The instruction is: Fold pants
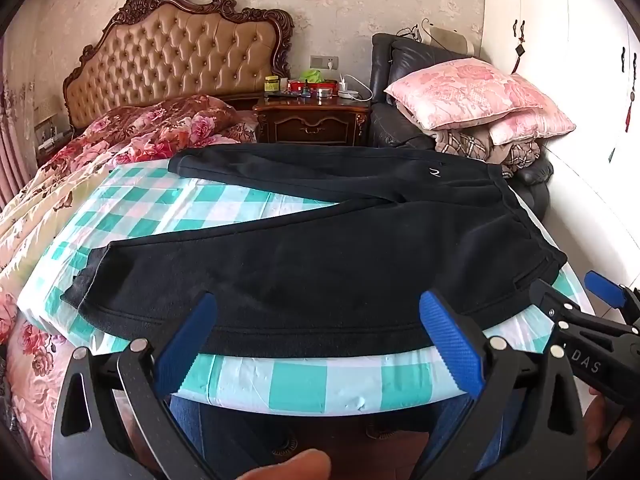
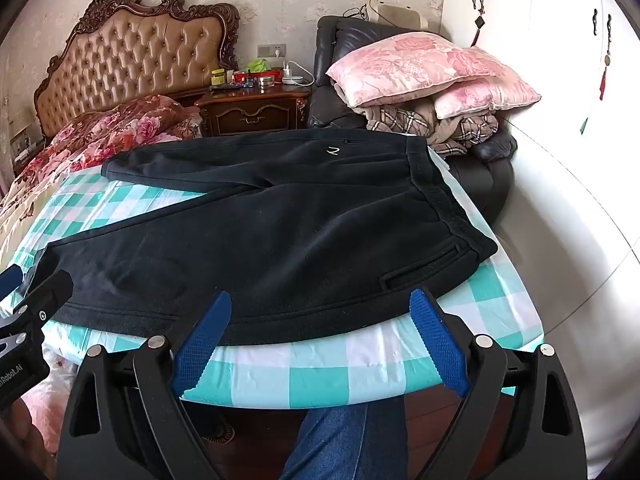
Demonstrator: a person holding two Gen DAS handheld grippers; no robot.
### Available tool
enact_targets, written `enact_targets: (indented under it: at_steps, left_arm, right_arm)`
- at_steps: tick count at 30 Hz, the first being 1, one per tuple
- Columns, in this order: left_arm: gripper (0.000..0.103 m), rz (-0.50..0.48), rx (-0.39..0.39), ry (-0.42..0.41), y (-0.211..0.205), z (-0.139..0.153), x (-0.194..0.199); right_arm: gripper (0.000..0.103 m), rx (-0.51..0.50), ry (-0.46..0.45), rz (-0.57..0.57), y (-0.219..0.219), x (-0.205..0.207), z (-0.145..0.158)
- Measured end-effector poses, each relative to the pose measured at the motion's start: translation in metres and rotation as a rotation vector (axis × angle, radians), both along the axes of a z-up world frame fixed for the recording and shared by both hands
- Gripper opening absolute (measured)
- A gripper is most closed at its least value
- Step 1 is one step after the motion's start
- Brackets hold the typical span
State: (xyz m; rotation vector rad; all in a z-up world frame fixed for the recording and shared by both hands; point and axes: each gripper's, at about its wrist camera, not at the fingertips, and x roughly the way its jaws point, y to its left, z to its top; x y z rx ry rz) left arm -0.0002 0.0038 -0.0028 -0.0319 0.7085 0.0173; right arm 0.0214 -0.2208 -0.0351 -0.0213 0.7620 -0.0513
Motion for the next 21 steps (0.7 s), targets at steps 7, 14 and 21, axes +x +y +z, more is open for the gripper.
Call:
enact_targets:
  at_steps: [7,14,21]
  left_arm:
    - [0.102,0.000,-0.003,0.001,-0.0008,0.0002,0.0011]
    - [0.102,0.000,-0.005,0.002,-0.0008,0.0004,0.0013]
    - [0.102,0.001,-0.004,0.003,-0.0010,0.0007,0.0014]
  right_arm:
    - [0.088,0.001,0.000,-0.002,-0.0004,-0.0004,0.0010]
    - [0.088,0.001,0.000,-0.001,-0.0019,-0.0012,0.0026]
    - [0.088,0.001,0.002,0.001,0.0006,0.0008,-0.0005]
